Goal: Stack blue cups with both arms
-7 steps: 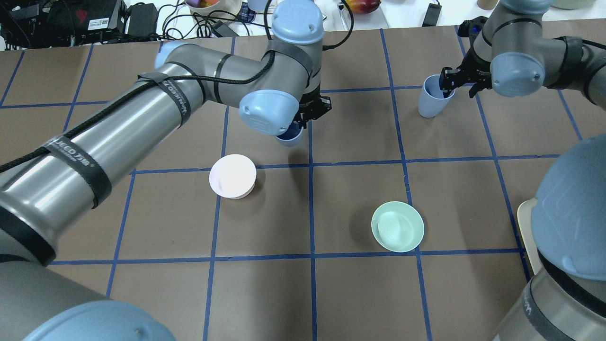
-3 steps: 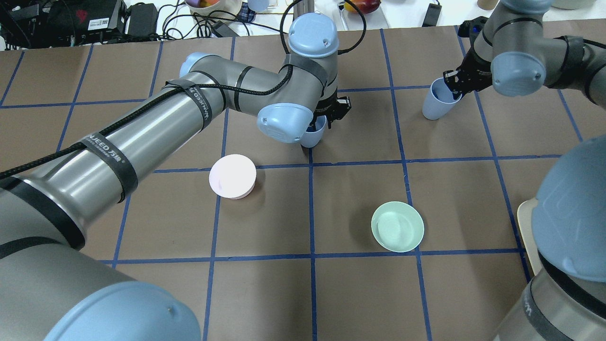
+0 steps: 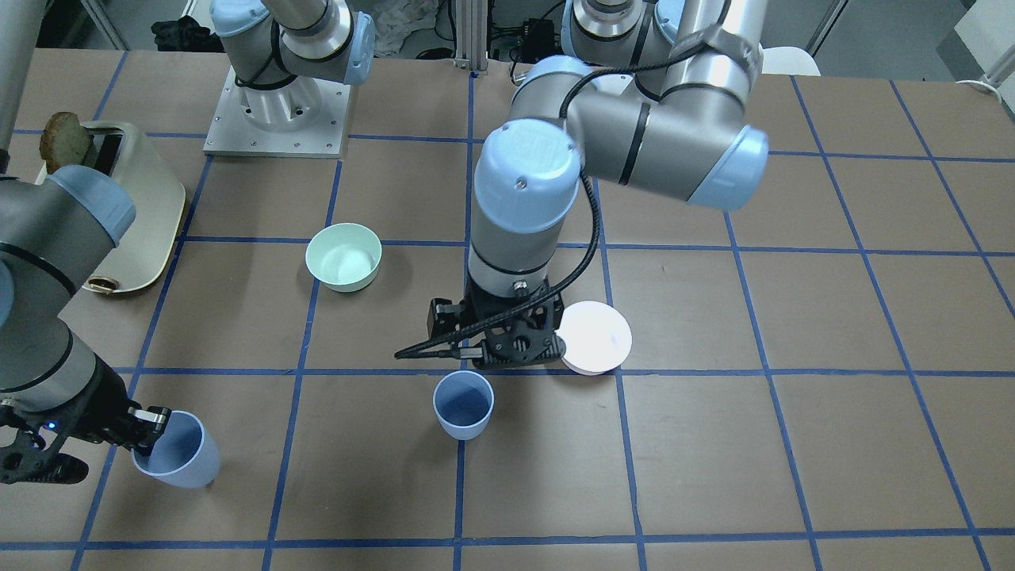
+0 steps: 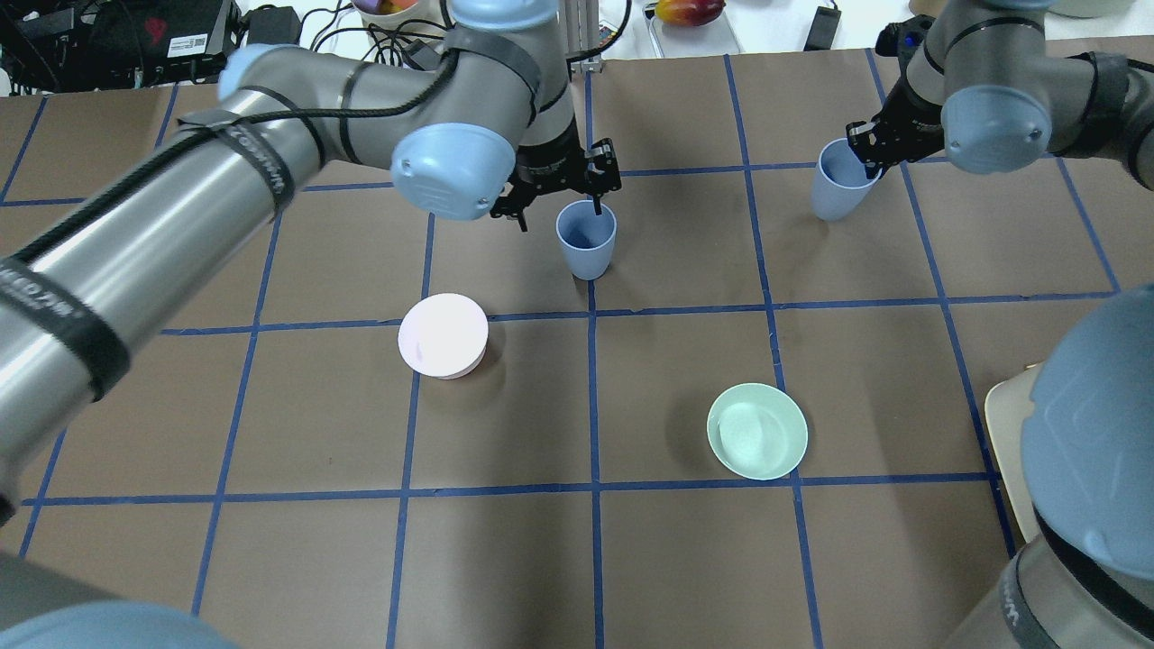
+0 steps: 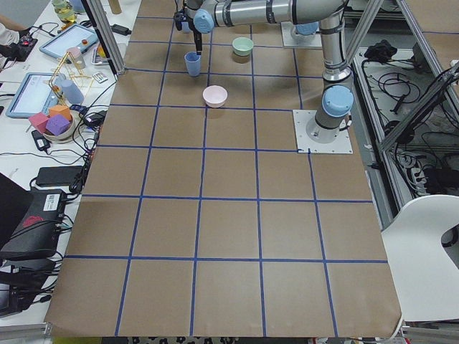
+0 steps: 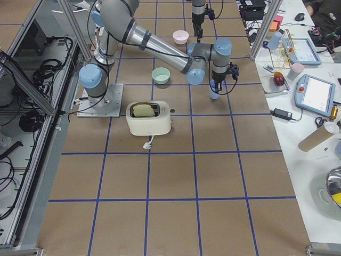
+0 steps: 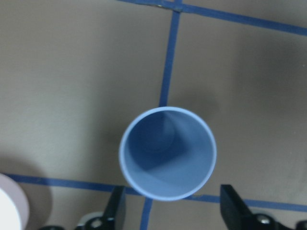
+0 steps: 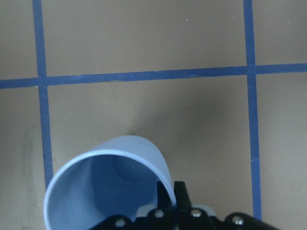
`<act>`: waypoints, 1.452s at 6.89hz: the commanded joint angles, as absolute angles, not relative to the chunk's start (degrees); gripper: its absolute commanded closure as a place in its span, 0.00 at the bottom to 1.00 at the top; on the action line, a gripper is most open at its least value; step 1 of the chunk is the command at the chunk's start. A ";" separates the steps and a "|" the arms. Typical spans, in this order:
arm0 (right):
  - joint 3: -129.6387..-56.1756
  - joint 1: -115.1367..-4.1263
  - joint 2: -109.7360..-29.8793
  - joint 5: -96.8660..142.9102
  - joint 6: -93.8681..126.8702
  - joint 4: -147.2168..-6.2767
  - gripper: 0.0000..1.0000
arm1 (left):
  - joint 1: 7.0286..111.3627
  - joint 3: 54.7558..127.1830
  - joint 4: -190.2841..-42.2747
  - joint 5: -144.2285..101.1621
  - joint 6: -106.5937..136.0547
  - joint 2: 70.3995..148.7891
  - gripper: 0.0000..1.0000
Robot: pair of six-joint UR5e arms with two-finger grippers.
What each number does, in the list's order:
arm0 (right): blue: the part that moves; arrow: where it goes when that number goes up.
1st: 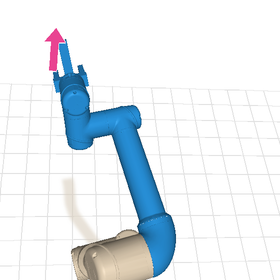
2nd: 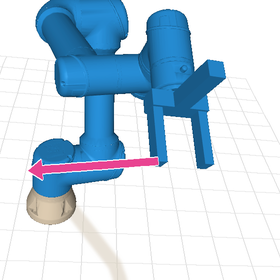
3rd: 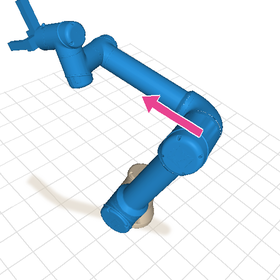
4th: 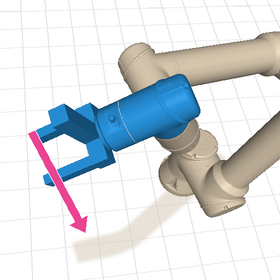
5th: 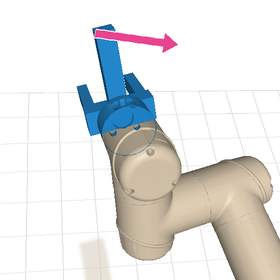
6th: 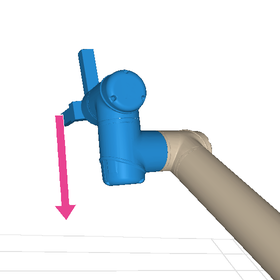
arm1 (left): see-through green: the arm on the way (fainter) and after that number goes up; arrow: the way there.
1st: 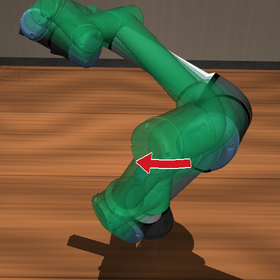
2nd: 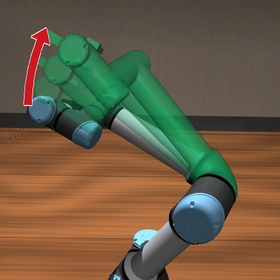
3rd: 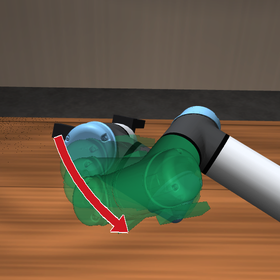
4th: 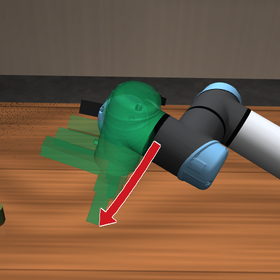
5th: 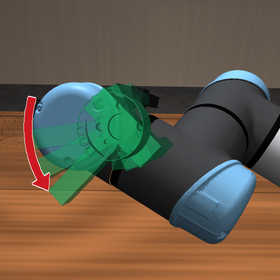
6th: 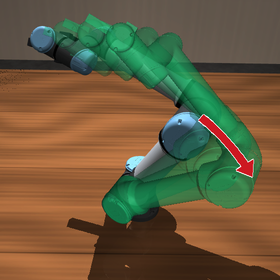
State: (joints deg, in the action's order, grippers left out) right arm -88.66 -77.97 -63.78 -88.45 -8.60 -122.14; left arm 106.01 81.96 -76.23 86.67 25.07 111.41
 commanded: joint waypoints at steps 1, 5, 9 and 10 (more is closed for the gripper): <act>-88.16 -81.19 -68.18 -88.50 -3.37 -115.96 1.00 | 100.74 82.44 -99.48 86.83 12.91 99.28 0.00; -80.60 -97.17 -70.05 -88.42 18.68 -101.08 1.00 | 99.41 88.13 -95.13 87.27 10.38 89.30 0.02; -80.68 -102.82 -69.44 -82.18 27.16 -101.42 1.00 | 94.48 87.28 -85.78 90.53 6.94 90.79 0.00; -80.60 -103.35 -69.26 -82.18 28.20 -101.77 1.00 | 94.48 87.36 -85.78 90.44 6.94 90.97 0.00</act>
